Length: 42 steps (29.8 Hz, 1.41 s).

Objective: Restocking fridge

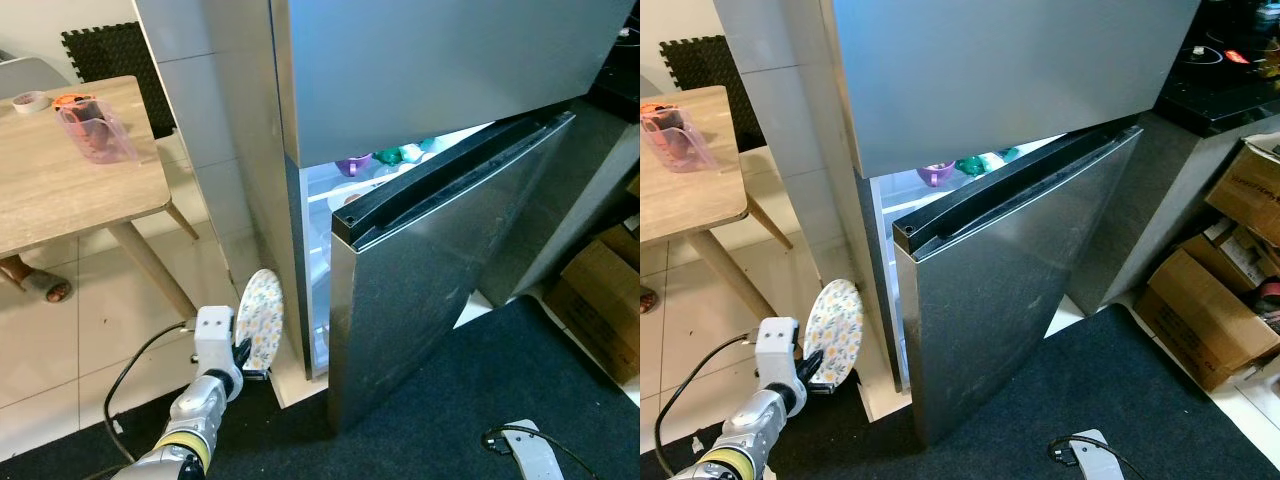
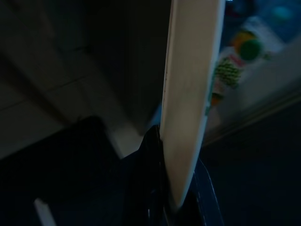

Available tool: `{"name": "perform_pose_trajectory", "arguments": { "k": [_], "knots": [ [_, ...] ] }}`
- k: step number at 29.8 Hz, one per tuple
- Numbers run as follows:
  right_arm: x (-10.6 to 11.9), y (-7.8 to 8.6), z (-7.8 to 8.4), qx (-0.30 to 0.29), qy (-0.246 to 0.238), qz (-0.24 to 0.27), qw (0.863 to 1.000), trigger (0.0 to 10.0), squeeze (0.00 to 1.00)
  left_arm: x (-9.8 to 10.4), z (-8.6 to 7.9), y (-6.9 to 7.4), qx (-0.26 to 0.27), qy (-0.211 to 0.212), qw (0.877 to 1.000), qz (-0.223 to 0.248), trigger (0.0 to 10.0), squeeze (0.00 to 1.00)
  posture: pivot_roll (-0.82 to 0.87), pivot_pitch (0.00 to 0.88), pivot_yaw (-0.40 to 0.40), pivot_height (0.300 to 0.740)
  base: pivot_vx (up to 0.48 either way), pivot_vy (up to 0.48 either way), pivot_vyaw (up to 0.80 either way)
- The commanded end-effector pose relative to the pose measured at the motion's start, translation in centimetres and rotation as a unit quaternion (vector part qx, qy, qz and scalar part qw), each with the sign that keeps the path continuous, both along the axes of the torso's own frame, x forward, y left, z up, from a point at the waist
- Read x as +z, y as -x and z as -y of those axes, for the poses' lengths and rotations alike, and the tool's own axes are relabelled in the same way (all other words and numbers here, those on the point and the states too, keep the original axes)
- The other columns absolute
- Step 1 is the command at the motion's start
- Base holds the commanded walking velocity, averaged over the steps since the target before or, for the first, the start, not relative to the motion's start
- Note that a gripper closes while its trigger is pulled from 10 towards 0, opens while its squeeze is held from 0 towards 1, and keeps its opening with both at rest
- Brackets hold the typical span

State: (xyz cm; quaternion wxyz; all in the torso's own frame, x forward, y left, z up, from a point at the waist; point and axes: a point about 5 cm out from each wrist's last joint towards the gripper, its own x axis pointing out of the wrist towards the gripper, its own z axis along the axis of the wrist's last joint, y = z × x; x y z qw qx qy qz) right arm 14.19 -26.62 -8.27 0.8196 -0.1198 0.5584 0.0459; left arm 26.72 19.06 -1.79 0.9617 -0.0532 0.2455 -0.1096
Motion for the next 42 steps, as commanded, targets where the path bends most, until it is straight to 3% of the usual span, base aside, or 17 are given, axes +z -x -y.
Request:
{"name": "perform_pose_trajectory", "arguments": {
  "k": [1,3,4,6,8,17,19,20,23,24,28,32,34,37,39,41,42],
  "knots": [
    [-0.2,0.5,0.1,-0.006,0.002,-0.004,1.000,10.0,0.00,0.3,0.8,-0.4,-0.018,0.001,1.000,0.012,10.0,0.00,-0.02,0.000,0.002,0.740,0.000,0.000,0.00],
    [-0.2,0.5,0.1,-0.007,0.009,-0.003,1.000,10.0,0.00,0.4,1.9,-0.5,-0.055,0.011,0.998,0.015,10.0,0.00,-0.02,0.000,0.002,0.740,0.000,0.000,0.00],
    [-0.2,0.4,0.1,-0.008,0.017,-0.001,1.000,10.0,0.00,0.8,4.5,-0.7,-0.145,0.026,0.989,0.028,10.0,0.00,-0.02,0.000,-0.003,0.740,0.000,0.000,0.00],
    [-0.2,0.4,0.1,-0.008,0.017,-0.001,1.000,10.0,0.00,0.8,4.5,-0.7,-0.145,0.026,0.989,0.028,10.0,0.00,-0.02,0.000,-0.003,0.740,0.000,0.000,0.00],
    [-0.2,0.5,0.1,-0.008,0.022,-0.004,1.000,10.0,0.00,1.4,6.5,-1.0,-0.213,0.030,0.976,0.044,10.0,0.00,-0.02,0.000,-0.003,0.740,0.000,0.000,0.00],
    [-0.5,1.4,0.3,-0.015,0.035,-0.020,0.999,10.0,0.00,2.4,8.7,-1.4,-0.277,0.040,0.958,0.067,10.0,0.00,-0.03,0.000,-0.001,0.740,0.000,0.000,0.00],
    [-0.7,2.0,0.4,-0.019,0.042,-0.031,0.998,10.0,0.00,2.7,10.0,-1.1,-0.326,0.063,0.940,0.075,10.0,0.00,-0.03,0.000,0.001,0.740,0.000,0.000,0.00],
    [-0.7,2.0,0.4,-0.019,0.042,-0.031,0.998,10.0,0.00,2.7,10.0,-1.1,-0.326,0.063,0.940,0.075,10.0,0.00,-0.03,0.000,0.001,0.740,0.000,0.000,0.00],
    [-0.9,2.9,0.5,-0.024,0.050,-0.052,0.997,10.0,0.00,3.3,12.1,-0.4,-0.400,0.109,0.906,0.082,10.0,0.00,-0.03,0.000,0.000,0.740,0.000,0.000,0.00],
    [-0.9,2.9,0.5,-0.024,0.050,-0.052,0.997,10.0,0.00,3.3,12.1,-0.4,-0.400,0.109,0.906,0.082,10.0,0.00,-0.03,0.000,0.000,0.740,0.000,0.000,0.00],
    [-1.2,3.8,0.5,-0.024,0.054,-0.078,0.995,10.0,0.00,3.6,13.3,0.2,-0.446,0.144,0.880,0.081,10.0,0.00,-0.03,0.000,0.000,0.740,0.000,0.000,0.00],
    [-1.4,4.2,0.3,-0.024,0.053,-0.089,0.994,10.0,0.00,3.5,12.8,0.2,-0.438,0.156,0.882,0.075,10.0,0.00,-0.03,0.000,-0.002,0.740,0.000,0.000,0.00],
    [-1.5,4.6,0.2,-0.027,0.052,-0.096,0.994,10.0,0.00,2.9,11.3,0.1,-0.402,0.160,0.900,0.058,10.0,0.00,-0.02,0.000,-0.003,0.740,0.000,0.000,0.00],
    [-1.6,4.7,0.1,-0.029,0.051,-0.099,0.993,10.0,0.00,2.3,10.2,0.3,-0.380,0.156,0.911,0.043,10.0,0.00,-0.02,0.000,-0.003,0.740,0.000,0.000,0.00],
    [-1.7,4.8,-0.1,-0.032,0.048,-0.103,0.993,10.0,0.00,0.6,7.5,1.3,-0.323,0.135,0.937,-0.001,10.0,0.00,-0.02,0.000,-0.003,0.740,0.000,0.000,0.00],
    [-1.7,4.9,-0.2,-0.031,0.046,-0.108,0.993,10.0,0.00,-0.7,5.7,2.3,-0.280,0.120,0.952,-0.035,10.0,0.00,-0.02,0.000,-0.003,0.740,0.000,0.000,-0.38],
    [-1.7,4.9,-0.2,-0.031,0.046,-0.108,0.993,10.0,0.00,-0.7,5.7,2.3,-0.280,0.120,0.952,-0.035,10.0,0.00,-0.02,0.000,-0.003,0.740,0.000,0.000,-0.76]
  ]
}}
